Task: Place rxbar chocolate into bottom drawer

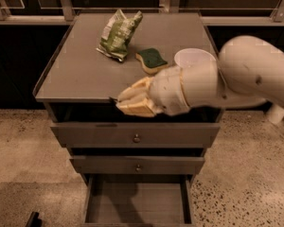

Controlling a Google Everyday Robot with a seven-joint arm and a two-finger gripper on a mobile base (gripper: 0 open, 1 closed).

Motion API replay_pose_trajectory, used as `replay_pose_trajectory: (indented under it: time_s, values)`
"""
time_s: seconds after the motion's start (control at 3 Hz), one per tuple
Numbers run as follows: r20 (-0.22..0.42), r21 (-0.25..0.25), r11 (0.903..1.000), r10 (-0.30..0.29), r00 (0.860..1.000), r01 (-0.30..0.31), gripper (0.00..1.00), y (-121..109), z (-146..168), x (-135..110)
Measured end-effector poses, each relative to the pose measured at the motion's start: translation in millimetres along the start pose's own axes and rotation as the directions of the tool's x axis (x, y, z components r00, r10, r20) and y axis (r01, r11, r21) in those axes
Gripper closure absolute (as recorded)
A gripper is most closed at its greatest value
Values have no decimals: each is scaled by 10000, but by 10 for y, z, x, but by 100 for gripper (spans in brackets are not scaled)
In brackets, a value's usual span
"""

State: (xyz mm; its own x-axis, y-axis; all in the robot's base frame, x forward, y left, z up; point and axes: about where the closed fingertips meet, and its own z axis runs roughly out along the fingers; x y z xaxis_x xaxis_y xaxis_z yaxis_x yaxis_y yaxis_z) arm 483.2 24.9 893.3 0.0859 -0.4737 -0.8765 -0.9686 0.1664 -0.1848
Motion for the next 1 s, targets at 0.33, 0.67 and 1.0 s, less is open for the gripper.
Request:
replay_pose_trajectory:
  time_s: [0.33, 0.67, 1.0]
  values:
    - [365, 931, 9935, 620, 9974, -652, 100, 388, -14, 199]
    - [163, 1171, 9837, 1352, 9907, -1362, 100, 592, -122, 541]
    - [114, 1065, 9875, 1161, 9932, -1166, 100, 597, -82, 479]
